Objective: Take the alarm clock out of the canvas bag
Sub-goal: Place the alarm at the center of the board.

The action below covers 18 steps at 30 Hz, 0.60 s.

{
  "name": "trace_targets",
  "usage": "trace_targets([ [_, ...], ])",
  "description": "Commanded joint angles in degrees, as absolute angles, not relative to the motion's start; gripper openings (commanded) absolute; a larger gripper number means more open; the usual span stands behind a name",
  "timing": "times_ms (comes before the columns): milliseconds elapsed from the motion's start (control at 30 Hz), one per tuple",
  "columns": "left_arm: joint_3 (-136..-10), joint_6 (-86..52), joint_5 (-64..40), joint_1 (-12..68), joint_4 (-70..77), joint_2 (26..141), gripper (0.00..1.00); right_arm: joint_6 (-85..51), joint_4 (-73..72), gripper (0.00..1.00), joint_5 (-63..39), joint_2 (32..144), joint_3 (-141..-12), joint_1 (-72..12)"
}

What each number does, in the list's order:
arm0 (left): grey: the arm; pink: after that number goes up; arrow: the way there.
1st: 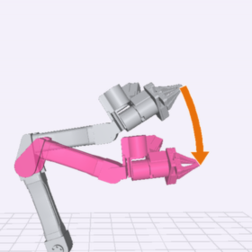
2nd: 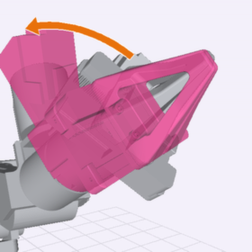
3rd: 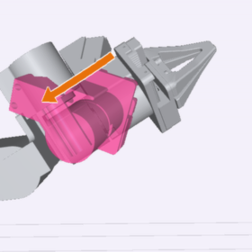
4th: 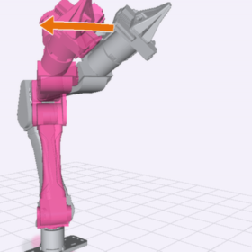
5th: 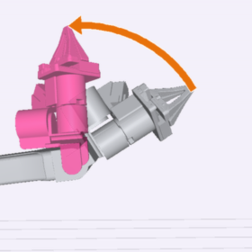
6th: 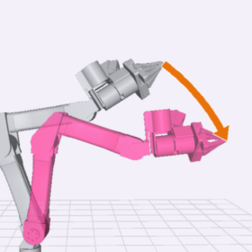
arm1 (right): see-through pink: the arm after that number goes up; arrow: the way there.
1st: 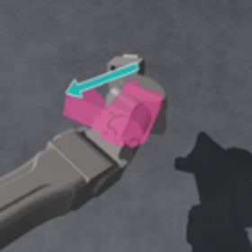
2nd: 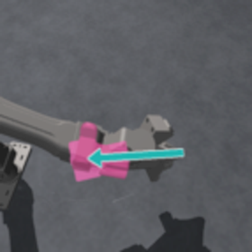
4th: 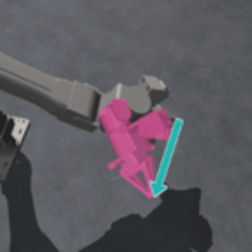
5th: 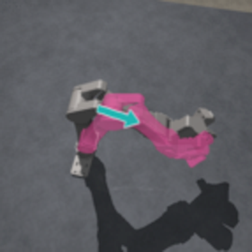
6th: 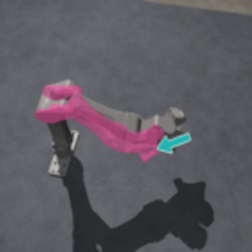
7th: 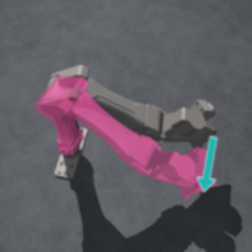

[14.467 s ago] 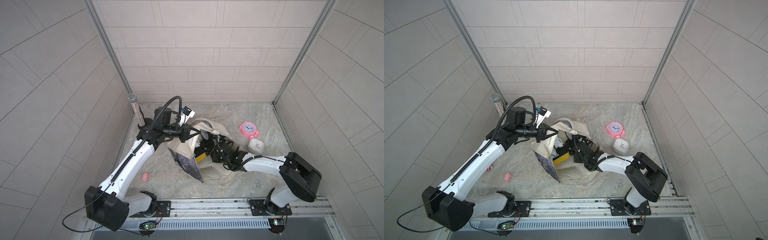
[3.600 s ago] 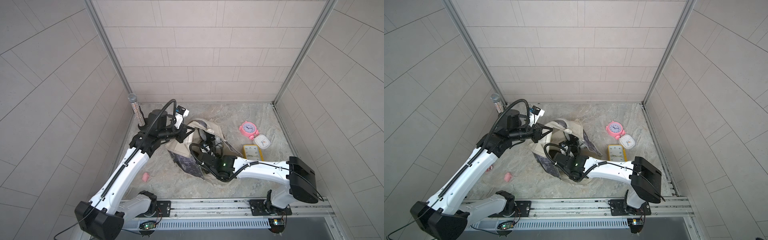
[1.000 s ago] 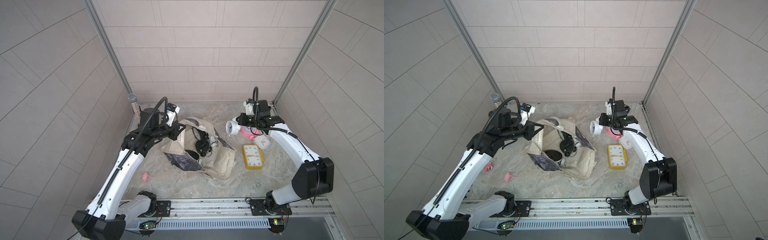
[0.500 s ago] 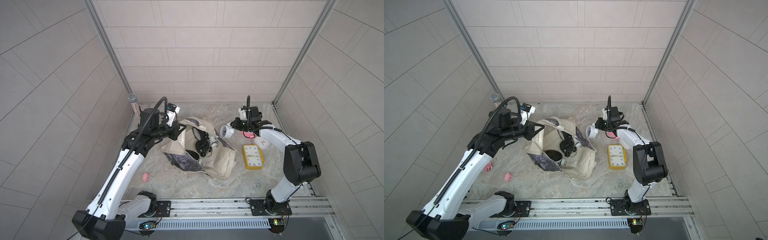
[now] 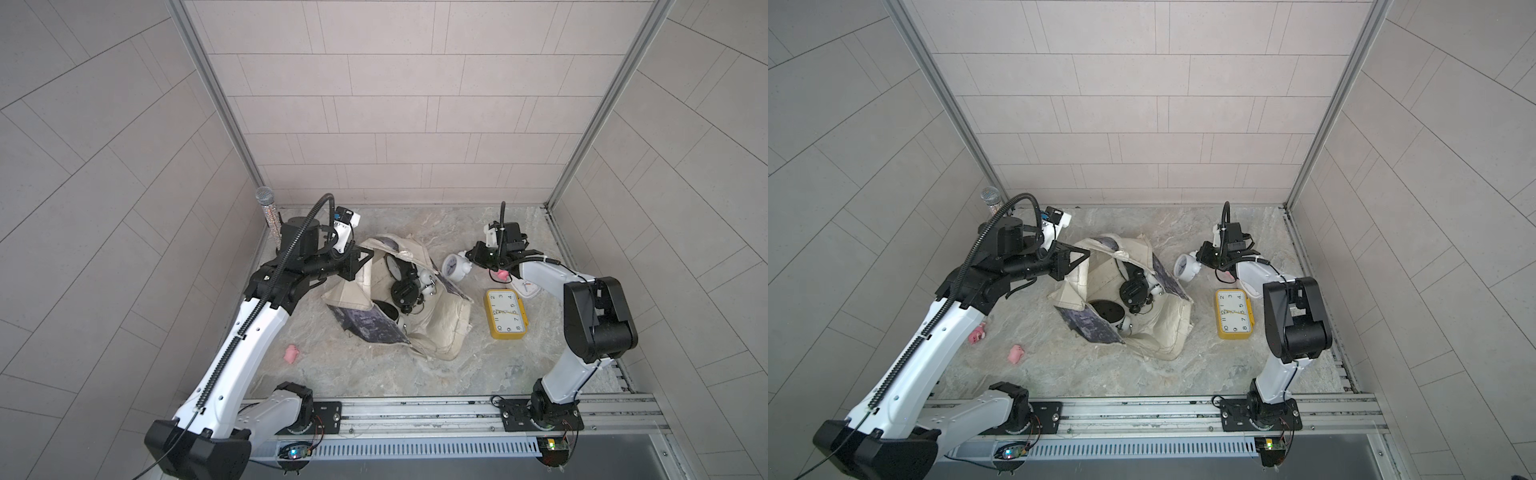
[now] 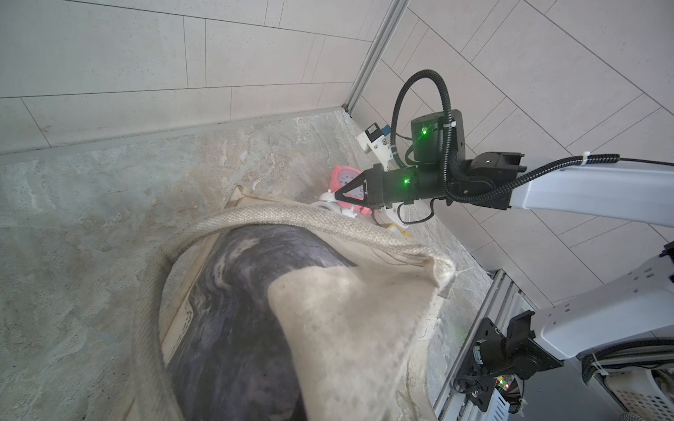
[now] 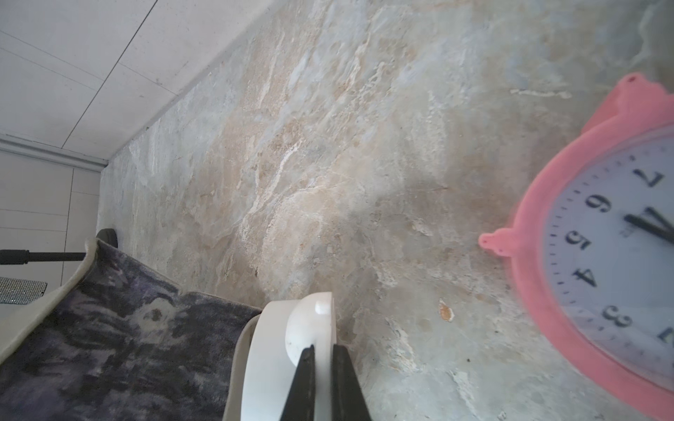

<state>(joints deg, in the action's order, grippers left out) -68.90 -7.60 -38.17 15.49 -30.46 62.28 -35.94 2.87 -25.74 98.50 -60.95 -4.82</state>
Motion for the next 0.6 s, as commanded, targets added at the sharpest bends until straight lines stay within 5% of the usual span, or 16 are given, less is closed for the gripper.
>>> trace_targets([
  [0,-69.3,-7.8,-40.4,15.0,-24.5,61.2,0.00,-36.0,2.1,0.00,-24.5,97.6,-59.2,-3.6],
  [567,-68.5,-9.6,-41.2,15.0,-23.3,62.2,0.00,-34.1,1.3,0.15,-22.5,99.6,-56.0,-1.9],
])
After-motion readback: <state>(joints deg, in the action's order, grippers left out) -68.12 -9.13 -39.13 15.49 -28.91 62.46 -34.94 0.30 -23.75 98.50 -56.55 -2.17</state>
